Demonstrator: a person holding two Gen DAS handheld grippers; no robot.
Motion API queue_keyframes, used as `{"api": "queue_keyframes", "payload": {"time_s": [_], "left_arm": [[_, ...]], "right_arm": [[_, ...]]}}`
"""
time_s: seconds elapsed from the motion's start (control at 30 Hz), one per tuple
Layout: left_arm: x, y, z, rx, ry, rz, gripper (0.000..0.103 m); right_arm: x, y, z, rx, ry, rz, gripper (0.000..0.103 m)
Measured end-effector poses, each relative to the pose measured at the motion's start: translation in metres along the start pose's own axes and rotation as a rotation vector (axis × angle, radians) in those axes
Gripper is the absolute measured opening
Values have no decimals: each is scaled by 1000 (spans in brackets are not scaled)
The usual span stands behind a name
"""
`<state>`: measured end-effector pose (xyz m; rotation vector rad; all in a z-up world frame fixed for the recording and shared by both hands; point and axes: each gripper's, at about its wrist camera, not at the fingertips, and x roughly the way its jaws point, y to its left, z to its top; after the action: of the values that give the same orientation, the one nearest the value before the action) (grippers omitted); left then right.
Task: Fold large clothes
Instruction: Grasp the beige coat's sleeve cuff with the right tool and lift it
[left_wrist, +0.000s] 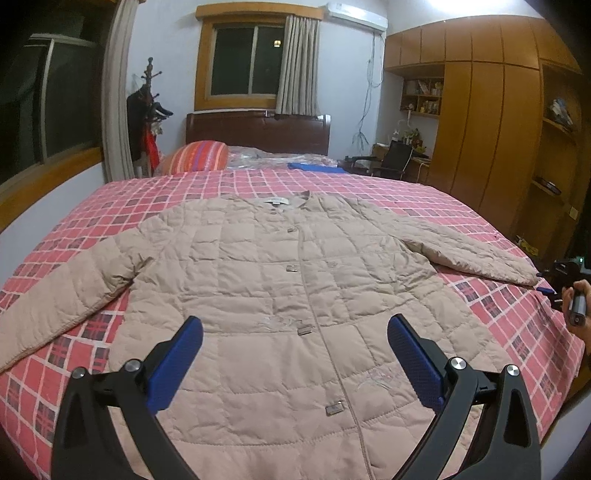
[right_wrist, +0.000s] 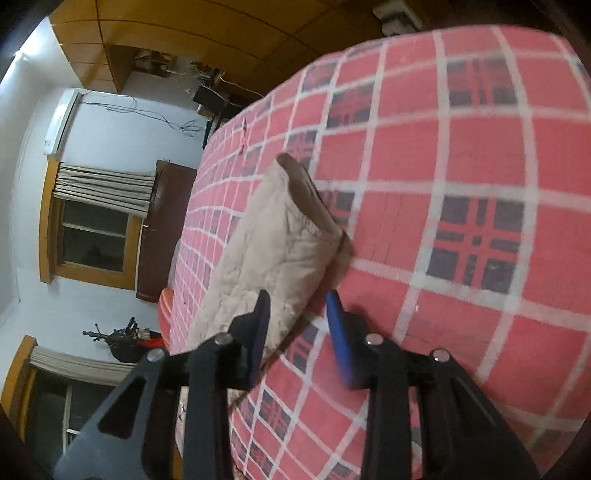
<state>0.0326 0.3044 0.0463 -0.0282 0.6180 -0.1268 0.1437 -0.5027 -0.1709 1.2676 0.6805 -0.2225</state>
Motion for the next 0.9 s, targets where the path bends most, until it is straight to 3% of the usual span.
{"api": "queue_keyframes", "payload": {"time_s": [0.23, 0.5, 0.67, 0.9], "left_arm": [[16, 3, 1, -11, 27, 3, 100], [22, 19, 3, -60, 42, 11, 100], [13, 29, 5, -68, 24, 32, 100], [5, 39, 7, -84, 17, 39, 100]], "right_arm": [[28, -8, -2, 52, 14, -8, 33], [39, 7, 1, 35, -30, 13, 33], [42, 27, 1, -24, -44, -8, 15], [31, 68, 4, -92, -62, 1, 14]]}}
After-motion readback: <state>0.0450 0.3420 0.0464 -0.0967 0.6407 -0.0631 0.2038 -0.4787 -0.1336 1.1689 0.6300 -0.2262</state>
